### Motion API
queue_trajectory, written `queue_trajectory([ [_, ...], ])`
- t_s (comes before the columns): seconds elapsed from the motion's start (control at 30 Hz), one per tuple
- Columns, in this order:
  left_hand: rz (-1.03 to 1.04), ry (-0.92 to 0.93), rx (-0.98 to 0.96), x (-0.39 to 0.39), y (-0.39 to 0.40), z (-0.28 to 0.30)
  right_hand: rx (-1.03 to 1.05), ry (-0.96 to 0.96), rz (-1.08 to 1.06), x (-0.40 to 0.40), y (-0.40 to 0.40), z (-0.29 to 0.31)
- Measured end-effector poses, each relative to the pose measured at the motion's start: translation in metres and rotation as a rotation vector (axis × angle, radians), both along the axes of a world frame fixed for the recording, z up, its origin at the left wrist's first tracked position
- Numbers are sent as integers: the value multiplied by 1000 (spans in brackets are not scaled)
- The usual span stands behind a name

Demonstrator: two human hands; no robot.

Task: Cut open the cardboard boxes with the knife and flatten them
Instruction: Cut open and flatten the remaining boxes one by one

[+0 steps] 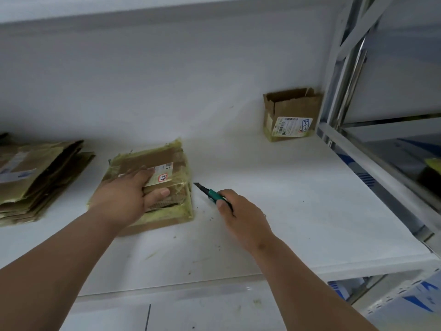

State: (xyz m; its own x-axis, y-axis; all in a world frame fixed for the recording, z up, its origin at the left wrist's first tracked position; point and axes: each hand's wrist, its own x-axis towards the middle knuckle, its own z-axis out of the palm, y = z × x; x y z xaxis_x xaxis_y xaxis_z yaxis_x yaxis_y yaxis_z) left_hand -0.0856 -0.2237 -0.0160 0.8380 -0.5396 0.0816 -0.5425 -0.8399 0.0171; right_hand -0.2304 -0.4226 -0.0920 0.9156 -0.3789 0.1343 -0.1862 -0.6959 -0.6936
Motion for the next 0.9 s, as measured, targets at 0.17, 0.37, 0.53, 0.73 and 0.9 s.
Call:
queue_trajectory([
  [0.17, -43, -45, 17, 20, 2, -2, -16, -54, 85, 2, 3, 3],
  [0.37, -73, -68, 9, 39, 2, 1, -5, -53, 59, 11, 8, 6],
  [0.53, -99, -53, -16, 51, 3, 1, 34, -72, 22, 18, 10, 7],
  [0.73, -122, -14, -31, 60, -1, 6, 78, -87, -33, 26, 13, 8],
  [0.9, -127, -8, -28, 65, -3, 8, 99, -106, -68, 33, 15, 10],
])
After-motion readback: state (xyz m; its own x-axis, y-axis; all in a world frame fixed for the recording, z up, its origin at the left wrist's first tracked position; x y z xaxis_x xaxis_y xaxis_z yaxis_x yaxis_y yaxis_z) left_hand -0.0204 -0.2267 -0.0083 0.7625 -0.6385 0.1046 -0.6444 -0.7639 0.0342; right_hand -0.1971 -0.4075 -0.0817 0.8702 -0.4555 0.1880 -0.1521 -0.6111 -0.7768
